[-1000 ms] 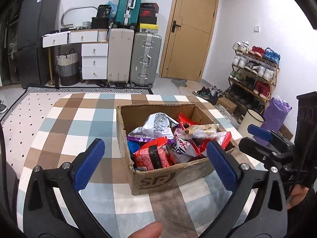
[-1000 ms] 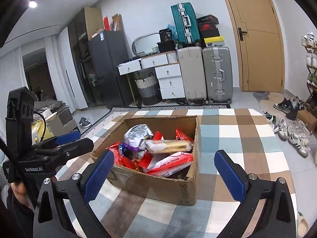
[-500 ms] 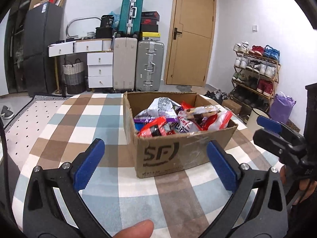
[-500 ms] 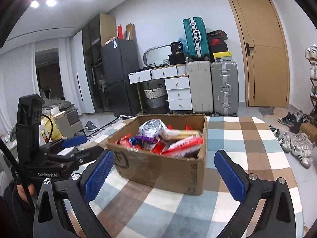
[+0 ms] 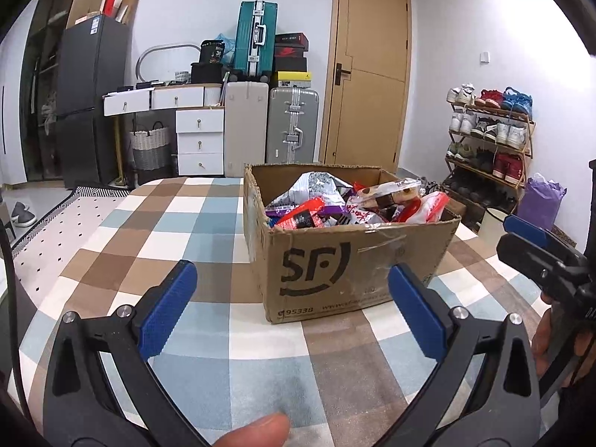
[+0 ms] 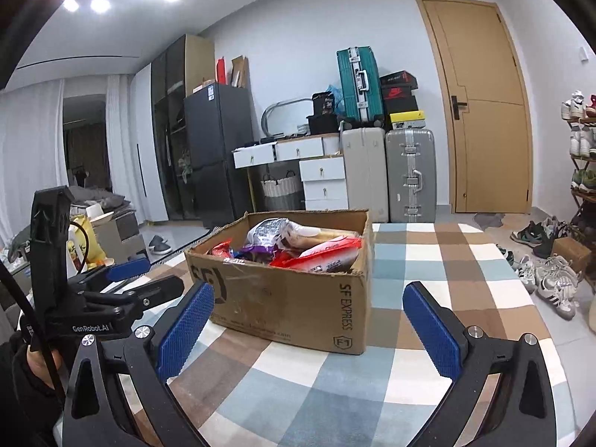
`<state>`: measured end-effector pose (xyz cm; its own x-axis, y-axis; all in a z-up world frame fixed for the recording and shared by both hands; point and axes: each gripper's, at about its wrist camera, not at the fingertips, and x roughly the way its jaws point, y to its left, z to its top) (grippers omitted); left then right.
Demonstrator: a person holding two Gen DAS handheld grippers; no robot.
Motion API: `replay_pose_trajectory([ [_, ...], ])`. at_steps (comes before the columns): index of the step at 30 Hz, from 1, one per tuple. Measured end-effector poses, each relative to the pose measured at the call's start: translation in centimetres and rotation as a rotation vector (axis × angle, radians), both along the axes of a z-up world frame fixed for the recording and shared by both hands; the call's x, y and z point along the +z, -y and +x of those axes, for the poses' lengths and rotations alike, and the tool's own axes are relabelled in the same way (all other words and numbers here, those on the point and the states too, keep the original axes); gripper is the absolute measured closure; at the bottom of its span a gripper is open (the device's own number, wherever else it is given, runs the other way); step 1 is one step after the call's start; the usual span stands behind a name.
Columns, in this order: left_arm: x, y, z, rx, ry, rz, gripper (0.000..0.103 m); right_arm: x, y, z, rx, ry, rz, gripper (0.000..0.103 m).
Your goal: Organize snacks
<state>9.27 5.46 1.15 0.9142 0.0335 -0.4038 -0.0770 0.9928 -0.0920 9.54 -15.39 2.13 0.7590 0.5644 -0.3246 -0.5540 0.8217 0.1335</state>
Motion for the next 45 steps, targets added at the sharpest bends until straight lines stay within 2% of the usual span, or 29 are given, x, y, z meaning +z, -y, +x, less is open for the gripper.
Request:
replay_pose_trajectory([
  [11, -0.1, -0.4, 0.0, 0.01, 0.012, -0.006, 0.001, -0.2, -1.2, 0.1, 0.003, 0.008, -0.062, 0.0],
  [45, -0.5, -0.7, 0.5, 0.01, -0.001, -0.018, 0.001, -0.2, -0.8, 0.0, 0.005, 0.005, -0.062, 0.0],
])
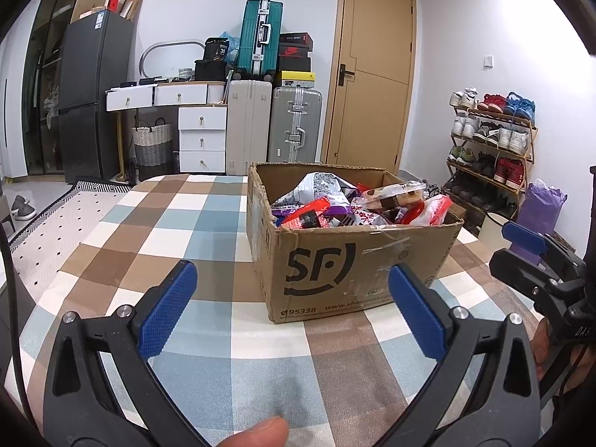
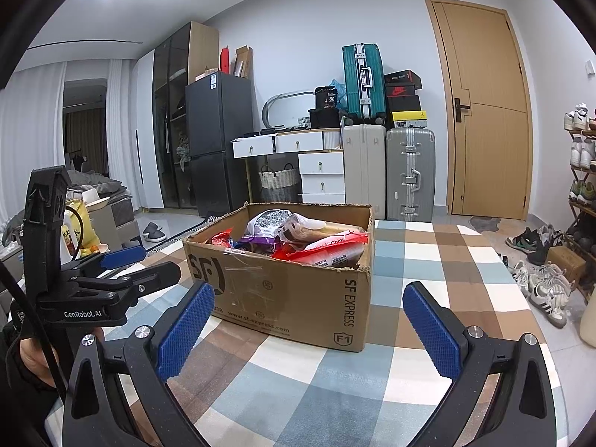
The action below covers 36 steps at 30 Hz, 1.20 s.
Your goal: Organize snacks
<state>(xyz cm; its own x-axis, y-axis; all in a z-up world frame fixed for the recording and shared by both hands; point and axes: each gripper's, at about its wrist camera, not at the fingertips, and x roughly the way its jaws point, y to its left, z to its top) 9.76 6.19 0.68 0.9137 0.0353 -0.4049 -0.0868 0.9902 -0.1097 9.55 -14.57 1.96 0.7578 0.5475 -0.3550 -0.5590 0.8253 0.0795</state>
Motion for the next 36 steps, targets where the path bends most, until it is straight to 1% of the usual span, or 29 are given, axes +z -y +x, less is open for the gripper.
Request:
replay_pose_trajectory([
  [36, -0.49, 0.82, 0.44, -0.018, 0.004, 0.002, 0.001, -0.01, -0.09, 0.0, 0.002, -0.006, 0.0, 0.0],
])
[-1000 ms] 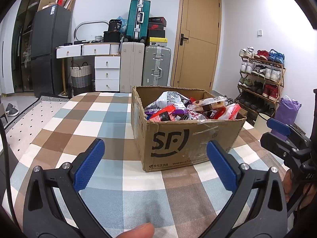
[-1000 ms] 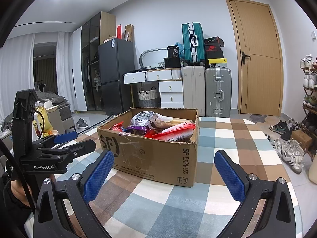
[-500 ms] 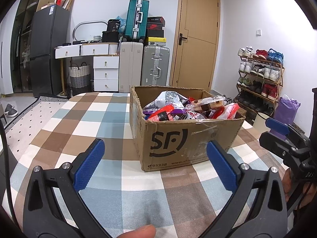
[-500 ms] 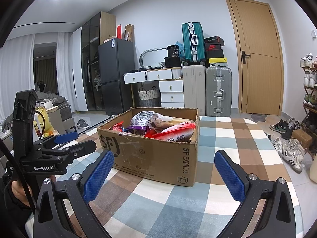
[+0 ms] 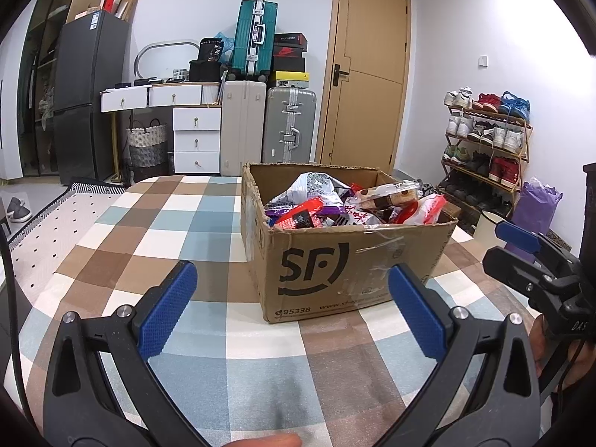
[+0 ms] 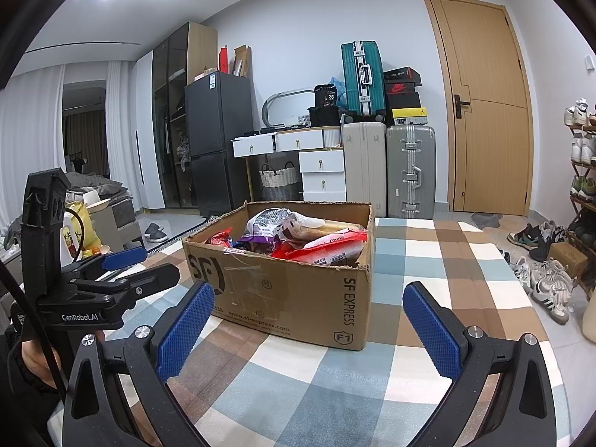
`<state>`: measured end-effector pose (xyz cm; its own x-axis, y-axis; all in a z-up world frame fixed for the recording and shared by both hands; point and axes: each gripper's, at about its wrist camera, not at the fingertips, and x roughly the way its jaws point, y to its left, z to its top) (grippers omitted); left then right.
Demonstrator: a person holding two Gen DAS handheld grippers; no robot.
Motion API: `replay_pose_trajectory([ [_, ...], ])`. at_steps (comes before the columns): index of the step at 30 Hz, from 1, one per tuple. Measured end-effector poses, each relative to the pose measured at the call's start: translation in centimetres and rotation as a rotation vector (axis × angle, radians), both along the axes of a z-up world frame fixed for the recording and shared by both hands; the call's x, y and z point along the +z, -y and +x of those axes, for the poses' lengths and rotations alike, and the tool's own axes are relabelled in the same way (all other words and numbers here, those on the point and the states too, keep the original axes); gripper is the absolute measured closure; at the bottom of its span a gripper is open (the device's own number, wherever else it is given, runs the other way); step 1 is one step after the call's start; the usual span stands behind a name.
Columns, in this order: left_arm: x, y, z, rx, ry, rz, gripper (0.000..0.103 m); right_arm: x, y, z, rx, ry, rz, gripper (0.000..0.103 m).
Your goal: Organize snacks
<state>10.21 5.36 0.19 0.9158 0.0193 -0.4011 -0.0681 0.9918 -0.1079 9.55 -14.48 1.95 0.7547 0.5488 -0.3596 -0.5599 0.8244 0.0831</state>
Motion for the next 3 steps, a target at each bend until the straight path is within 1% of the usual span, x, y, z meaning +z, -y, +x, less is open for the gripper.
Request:
replay_pose_trajectory([
  [3, -0.03, 0.22, 0.0, -0.003, 0.0, 0.0, 0.001, 0.0, 0.03, -0.05, 0.0, 0.0, 0.002, 0.0],
])
